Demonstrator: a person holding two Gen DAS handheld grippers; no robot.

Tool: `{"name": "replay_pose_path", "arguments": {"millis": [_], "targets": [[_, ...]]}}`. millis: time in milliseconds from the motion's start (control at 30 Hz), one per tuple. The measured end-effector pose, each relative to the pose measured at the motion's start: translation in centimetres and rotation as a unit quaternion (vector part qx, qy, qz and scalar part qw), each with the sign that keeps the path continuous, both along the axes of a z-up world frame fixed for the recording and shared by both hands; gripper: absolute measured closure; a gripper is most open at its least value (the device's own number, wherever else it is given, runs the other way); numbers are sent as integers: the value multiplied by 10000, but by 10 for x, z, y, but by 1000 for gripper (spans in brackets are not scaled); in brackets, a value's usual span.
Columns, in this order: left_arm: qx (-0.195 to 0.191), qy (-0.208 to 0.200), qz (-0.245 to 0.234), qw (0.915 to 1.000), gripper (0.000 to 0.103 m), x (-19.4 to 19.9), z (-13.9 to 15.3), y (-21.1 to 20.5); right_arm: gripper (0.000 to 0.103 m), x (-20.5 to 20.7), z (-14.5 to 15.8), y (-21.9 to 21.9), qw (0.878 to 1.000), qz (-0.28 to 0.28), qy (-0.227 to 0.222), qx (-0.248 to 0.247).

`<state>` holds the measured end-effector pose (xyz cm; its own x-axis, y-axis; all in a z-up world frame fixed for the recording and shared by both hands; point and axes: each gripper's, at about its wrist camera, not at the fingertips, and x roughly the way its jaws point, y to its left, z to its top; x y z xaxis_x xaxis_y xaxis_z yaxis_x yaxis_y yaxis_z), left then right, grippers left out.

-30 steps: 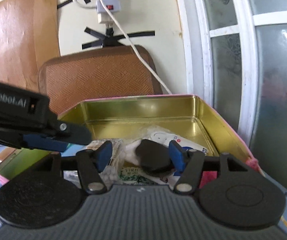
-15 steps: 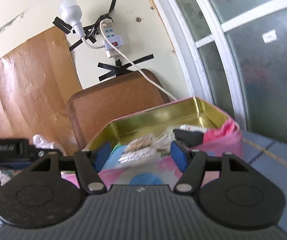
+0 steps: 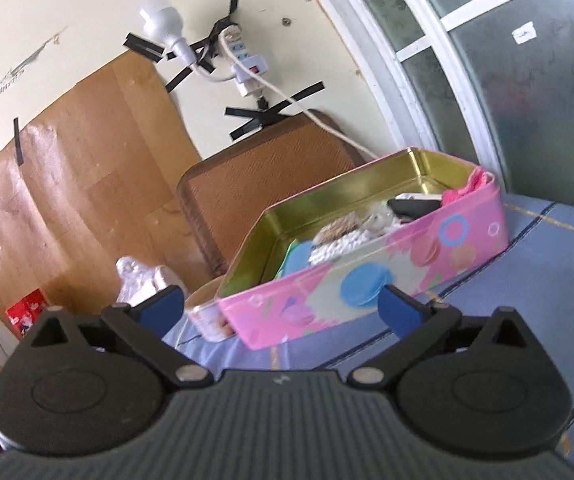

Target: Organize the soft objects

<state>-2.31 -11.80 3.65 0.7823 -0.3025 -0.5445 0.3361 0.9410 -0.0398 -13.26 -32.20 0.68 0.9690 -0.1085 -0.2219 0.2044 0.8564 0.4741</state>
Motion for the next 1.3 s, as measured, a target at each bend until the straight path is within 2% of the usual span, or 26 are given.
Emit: {"name": "replay_pose_path", "arguments": {"millis": [167,367,833,1000,1300], "targets": [[-24,10,21,10000,0,-4,-2,10,0,3,5,17,9998,135,71,-162],[270,-127,45,9995,0,-11,-3,10,0,4,7,26,9994,227,129,-235],[-268,-120,-437,9986,0,-30,13,19,0,-4,13,36,9993,44,-55,-355],[-169,-230,-454,9986,0,-34,15,17,0,-1,9,32,9998,21,60,-183],[-136,-190,-416,9989,0,-36,16,18,0,0,7,38,9997,99,64,-216]]}}
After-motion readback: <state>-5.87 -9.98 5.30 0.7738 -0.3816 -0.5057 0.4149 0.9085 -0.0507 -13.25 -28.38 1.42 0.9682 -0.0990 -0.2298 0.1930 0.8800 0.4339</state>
